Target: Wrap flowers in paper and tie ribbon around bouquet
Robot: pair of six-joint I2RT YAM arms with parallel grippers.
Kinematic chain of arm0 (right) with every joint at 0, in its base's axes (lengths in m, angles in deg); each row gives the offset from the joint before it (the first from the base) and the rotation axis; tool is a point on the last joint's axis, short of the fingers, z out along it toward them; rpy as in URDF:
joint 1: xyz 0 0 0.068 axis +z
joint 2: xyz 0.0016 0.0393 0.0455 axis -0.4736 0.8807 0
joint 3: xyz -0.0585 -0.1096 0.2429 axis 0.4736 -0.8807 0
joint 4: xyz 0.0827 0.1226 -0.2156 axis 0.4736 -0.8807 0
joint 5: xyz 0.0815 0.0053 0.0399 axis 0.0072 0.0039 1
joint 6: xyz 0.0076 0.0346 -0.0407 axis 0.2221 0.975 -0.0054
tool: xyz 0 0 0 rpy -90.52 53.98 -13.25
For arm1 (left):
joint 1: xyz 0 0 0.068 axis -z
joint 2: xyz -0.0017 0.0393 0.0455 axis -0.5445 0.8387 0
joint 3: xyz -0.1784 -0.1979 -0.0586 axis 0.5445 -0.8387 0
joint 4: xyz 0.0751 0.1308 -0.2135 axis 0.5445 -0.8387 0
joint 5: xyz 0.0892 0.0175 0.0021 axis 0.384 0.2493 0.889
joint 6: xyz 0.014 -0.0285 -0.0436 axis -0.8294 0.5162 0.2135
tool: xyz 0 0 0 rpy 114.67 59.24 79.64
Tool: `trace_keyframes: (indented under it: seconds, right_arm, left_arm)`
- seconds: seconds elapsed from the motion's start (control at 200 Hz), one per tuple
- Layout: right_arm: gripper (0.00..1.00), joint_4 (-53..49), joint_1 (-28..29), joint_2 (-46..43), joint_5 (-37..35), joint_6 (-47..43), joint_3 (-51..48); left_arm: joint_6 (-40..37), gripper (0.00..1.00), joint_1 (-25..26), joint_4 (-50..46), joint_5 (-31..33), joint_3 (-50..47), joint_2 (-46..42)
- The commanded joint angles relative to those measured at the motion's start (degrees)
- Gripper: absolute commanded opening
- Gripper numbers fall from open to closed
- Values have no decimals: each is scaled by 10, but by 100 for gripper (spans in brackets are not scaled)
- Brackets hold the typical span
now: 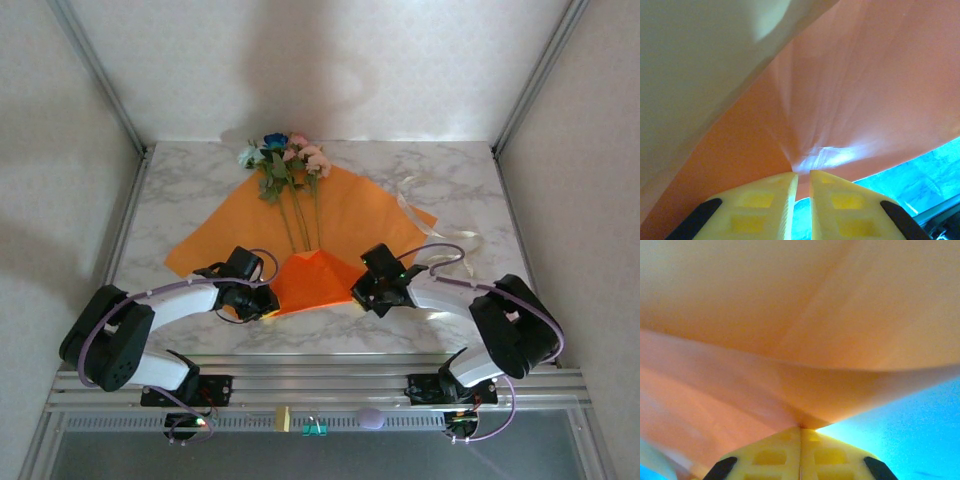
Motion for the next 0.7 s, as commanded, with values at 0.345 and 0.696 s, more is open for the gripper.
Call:
trace_keyframes:
  seconds: [0.345, 0.696]
  right_arm:
    - [8, -128, -74, -14, -51, -59, -3]
    - [8, -188, 36, -31, -59, -132, 117]
  left_arm:
    - [-10, 17, -4, -70, 52, -13, 12]
    - [-11, 17, -8, -73, 53, 1, 14]
